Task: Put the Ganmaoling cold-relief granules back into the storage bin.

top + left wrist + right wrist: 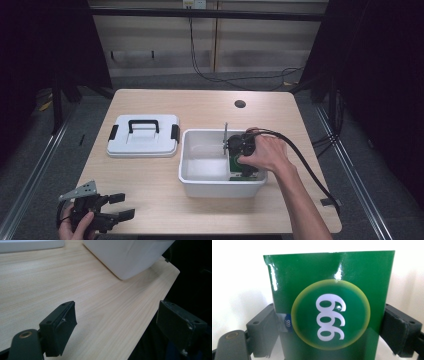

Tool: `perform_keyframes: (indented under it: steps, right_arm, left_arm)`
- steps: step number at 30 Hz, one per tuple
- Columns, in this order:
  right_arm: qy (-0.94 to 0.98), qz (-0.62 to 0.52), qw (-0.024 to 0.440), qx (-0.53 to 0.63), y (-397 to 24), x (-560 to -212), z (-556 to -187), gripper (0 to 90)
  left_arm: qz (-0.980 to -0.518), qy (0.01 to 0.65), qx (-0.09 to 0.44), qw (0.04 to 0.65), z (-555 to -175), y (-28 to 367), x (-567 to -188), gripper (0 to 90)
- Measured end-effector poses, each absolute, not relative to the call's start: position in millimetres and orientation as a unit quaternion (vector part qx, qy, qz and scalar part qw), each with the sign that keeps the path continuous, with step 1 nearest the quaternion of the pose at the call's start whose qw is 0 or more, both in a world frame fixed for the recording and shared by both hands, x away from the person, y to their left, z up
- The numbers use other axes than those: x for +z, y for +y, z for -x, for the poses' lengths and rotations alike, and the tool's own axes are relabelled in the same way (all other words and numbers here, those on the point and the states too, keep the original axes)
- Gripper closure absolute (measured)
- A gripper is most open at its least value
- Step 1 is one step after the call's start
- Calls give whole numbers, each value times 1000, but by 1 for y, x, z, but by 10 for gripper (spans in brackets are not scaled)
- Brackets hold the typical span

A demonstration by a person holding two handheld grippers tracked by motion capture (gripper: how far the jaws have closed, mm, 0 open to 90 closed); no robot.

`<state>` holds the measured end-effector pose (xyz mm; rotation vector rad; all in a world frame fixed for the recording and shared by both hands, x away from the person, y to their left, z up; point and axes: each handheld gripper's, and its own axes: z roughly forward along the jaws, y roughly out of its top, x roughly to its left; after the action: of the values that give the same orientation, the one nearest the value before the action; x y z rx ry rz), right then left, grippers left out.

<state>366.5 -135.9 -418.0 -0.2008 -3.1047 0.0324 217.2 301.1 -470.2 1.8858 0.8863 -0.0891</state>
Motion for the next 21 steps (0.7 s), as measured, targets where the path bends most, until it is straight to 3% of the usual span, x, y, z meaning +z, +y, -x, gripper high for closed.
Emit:
perform_keyframes:
  steps: [21]
  right_arm:
    - [-995,80,10,-64,-151,-396,-364,89]
  left_arm:
    - [-781,366,-36,504,-217,301,-470,160]
